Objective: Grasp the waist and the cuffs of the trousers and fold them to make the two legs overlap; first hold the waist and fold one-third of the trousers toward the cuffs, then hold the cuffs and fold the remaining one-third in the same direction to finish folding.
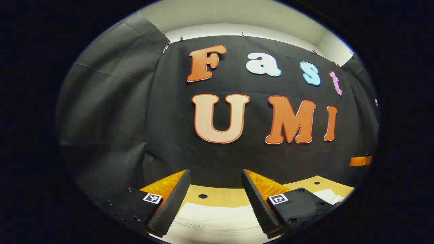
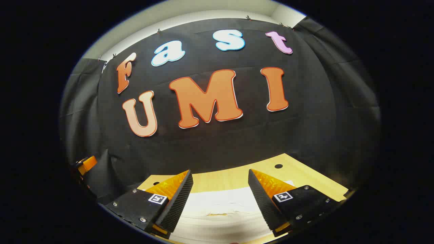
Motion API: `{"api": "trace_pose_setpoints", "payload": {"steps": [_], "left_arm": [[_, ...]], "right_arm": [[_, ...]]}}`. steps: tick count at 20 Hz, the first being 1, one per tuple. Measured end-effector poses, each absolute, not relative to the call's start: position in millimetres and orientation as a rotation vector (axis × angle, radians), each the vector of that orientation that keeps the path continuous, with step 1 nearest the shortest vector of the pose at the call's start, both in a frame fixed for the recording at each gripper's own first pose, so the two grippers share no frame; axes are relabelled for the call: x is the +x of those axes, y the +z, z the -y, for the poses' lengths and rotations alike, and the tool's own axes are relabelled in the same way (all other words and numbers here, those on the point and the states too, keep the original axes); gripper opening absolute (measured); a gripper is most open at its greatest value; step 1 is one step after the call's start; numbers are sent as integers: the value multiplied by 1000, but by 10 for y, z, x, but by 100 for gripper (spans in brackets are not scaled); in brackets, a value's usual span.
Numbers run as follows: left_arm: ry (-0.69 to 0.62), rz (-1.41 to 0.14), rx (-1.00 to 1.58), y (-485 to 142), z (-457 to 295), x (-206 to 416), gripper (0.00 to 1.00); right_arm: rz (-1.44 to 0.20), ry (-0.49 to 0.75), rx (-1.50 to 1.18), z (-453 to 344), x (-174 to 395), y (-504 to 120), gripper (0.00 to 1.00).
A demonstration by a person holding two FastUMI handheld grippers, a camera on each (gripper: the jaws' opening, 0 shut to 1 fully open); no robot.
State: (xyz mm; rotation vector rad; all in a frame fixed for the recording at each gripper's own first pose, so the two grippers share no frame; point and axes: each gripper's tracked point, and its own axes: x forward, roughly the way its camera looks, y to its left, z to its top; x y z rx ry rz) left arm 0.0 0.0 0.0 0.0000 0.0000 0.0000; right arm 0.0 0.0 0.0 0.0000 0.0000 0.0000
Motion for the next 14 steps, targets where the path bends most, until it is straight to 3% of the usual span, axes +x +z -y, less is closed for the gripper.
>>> {"api": "trace_pose_setpoints", "payload": {"steps": [6, 10, 11, 14], "left_arm": [[-50, -65, -99, -136, -55, -54, 98], [-59, -57, -19, -159, 20, -19, 98], [-73, -57, -4, -164, 78, -6, 94], [-99, -74, -13, -208, 211, 24, 98]], "right_arm": [[-4, -10, -83, -96, 60, -9, 98], [-13, -38, -81, 22, 27, -12, 100], [-13, -49, -82, 67, 21, -6, 100], [-10, -72, -87, 156, -9, 20, 98]]}}
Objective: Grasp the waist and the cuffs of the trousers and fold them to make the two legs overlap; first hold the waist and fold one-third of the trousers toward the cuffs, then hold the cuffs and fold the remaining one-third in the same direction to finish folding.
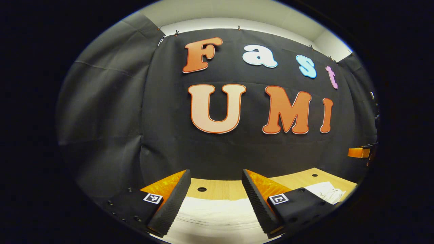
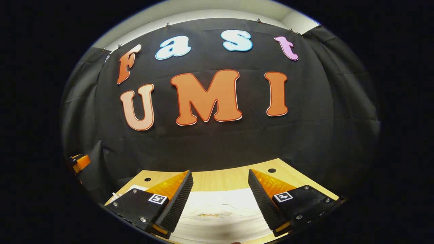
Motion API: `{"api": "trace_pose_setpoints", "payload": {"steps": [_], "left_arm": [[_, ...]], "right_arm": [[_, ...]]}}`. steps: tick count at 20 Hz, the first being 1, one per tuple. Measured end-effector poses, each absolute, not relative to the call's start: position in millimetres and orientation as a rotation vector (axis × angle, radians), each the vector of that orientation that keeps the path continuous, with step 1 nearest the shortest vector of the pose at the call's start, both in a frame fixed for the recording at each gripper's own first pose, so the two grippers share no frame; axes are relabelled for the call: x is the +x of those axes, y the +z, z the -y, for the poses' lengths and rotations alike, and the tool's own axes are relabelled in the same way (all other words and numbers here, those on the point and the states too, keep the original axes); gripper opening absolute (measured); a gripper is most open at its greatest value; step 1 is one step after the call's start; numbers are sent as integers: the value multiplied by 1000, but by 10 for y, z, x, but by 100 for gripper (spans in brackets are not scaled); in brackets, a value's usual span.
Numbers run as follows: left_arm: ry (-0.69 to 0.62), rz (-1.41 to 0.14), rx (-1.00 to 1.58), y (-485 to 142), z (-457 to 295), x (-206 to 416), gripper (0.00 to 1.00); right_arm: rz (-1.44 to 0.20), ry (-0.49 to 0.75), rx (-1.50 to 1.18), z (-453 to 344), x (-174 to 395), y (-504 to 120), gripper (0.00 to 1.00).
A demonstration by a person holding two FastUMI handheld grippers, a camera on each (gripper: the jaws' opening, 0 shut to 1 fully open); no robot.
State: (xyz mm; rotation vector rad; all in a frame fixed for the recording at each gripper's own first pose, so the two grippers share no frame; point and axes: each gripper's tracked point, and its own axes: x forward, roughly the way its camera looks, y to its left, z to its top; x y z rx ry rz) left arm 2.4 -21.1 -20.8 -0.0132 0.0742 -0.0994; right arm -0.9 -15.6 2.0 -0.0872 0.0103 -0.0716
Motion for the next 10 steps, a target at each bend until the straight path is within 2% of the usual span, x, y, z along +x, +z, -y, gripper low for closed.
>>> {"api": "trace_pose_setpoints", "payload": {"steps": [2, 10], "left_arm": [[-112, -89, -35, -251, 277, 32, 100], [-84, -108, -44, -315, 173, 44, 98]], "right_arm": [[-18, -76, -94, 175, -18, 8, 98], [-69, -63, -66, 213, -39, -126, 99]]}}
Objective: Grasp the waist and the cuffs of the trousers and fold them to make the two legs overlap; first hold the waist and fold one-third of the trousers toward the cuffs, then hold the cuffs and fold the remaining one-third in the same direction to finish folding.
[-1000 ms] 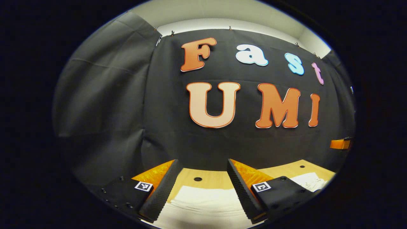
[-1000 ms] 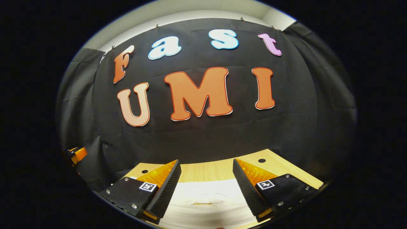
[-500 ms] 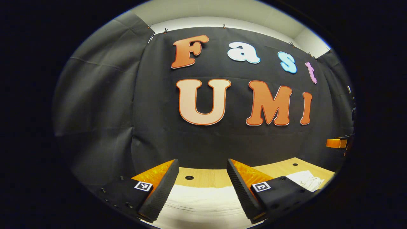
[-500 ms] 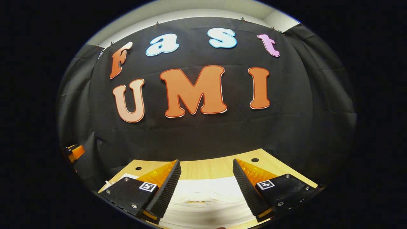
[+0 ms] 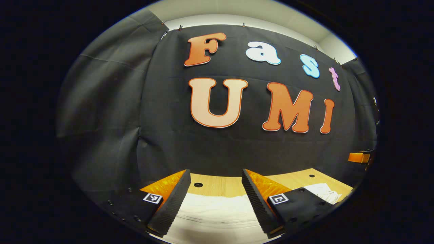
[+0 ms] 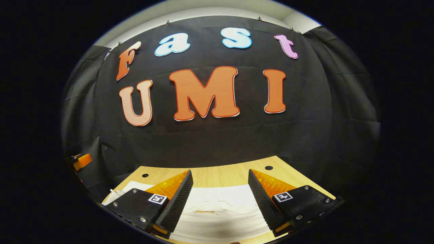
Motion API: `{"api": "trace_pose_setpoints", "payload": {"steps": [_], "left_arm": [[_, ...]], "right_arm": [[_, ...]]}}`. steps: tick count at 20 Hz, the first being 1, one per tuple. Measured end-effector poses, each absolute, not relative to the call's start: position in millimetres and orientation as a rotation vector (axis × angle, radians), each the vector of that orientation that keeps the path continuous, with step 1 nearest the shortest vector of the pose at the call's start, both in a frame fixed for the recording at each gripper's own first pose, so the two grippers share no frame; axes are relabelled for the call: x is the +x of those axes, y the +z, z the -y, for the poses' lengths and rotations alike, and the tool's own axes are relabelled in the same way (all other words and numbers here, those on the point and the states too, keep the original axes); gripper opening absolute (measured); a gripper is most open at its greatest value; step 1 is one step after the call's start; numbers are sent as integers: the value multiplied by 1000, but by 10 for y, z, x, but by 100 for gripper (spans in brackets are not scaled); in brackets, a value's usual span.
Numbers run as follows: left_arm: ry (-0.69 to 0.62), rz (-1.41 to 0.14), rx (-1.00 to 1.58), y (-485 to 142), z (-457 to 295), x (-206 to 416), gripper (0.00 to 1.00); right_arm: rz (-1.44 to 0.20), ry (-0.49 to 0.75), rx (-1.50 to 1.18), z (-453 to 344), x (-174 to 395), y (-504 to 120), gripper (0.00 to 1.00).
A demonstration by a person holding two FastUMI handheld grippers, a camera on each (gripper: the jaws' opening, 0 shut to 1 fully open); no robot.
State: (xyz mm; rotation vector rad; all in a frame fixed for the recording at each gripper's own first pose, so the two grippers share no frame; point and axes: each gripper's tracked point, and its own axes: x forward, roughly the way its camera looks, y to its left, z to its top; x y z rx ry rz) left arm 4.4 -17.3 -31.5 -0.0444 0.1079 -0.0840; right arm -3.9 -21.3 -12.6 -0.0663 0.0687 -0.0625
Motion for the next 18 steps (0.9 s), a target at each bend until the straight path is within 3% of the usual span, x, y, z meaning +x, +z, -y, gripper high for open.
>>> {"api": "trace_pose_setpoints", "payload": {"steps": [5, 11, 18], "left_arm": [[-73, -115, -32, -332, 106, 22, 98], [-58, -132, -32, -391, 1, 16, 98], [-36, -161, -45, -530, -126, 40, 98]], "right_arm": [[-204, -46, 177, 289, 8, -474, 98], [-368, -124, 544, 646, -21, -1128, 98], [-497, -344, 859, 1327, -343, -1942, 98]]}}
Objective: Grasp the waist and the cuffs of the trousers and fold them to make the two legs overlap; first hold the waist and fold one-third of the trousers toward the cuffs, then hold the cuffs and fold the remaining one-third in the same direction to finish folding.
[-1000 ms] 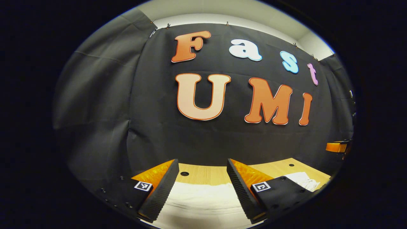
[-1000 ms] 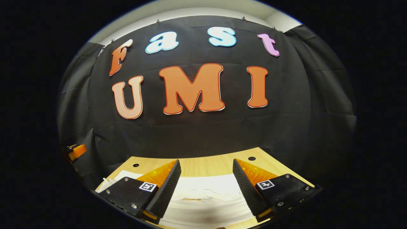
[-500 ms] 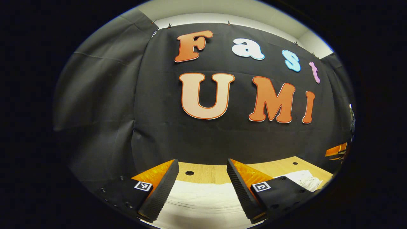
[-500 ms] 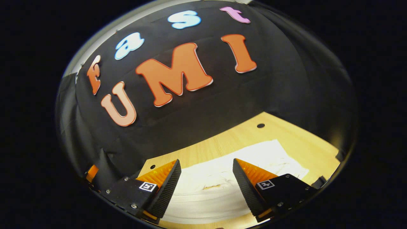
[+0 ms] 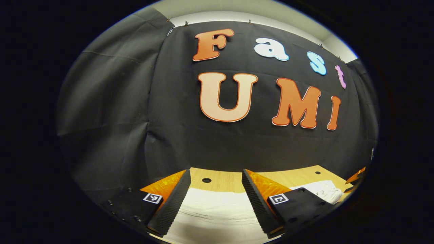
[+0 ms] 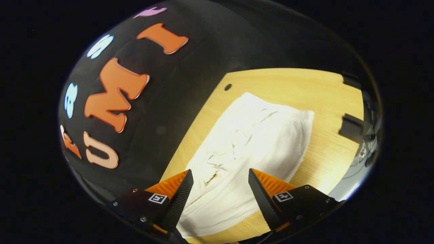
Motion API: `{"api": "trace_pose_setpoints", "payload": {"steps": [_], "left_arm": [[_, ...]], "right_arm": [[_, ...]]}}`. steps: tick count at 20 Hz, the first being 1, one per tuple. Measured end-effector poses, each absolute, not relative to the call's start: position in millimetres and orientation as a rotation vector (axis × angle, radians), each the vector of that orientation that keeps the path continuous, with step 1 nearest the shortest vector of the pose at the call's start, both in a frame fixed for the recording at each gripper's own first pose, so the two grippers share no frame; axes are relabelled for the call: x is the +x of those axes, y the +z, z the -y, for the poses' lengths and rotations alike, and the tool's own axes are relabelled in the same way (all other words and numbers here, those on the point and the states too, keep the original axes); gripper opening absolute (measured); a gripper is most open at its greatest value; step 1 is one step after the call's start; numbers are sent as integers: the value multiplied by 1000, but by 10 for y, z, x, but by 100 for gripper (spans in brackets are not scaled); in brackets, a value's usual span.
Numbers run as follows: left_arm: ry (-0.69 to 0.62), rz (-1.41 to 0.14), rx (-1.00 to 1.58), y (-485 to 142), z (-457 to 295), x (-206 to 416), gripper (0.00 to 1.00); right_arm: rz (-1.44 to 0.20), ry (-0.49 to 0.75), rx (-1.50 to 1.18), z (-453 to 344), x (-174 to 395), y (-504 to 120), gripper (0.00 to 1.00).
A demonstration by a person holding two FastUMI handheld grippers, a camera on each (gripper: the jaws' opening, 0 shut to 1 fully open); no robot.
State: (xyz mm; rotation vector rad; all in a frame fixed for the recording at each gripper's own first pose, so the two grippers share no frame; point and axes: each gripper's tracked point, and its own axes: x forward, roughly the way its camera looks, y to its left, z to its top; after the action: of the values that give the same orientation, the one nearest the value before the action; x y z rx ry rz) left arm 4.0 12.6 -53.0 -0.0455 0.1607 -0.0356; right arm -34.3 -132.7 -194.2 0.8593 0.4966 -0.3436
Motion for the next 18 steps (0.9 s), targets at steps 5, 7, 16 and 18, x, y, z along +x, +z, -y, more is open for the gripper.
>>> {"api": "trace_pose_setpoints", "payload": {"steps": [5, 7, 16, 18], "left_arm": [[-26, -188, -60, -631, -182, 85, 98], [-19, -198, -64, -687, -202, 108, 98], [16, -231, -45, -799, -251, 177, 98], [29, -237, -43, -824, -275, 188, 100]], "right_arm": [[-543, -500, 917, 1781, -627, -2421, 99], [-570, -545, 946, 1892, -686, -2550, 98], [-654, -614, 988, 2149, -532, -2964, 99], [-672, -618, 991, 2159, -487, -3014, 98]]}}
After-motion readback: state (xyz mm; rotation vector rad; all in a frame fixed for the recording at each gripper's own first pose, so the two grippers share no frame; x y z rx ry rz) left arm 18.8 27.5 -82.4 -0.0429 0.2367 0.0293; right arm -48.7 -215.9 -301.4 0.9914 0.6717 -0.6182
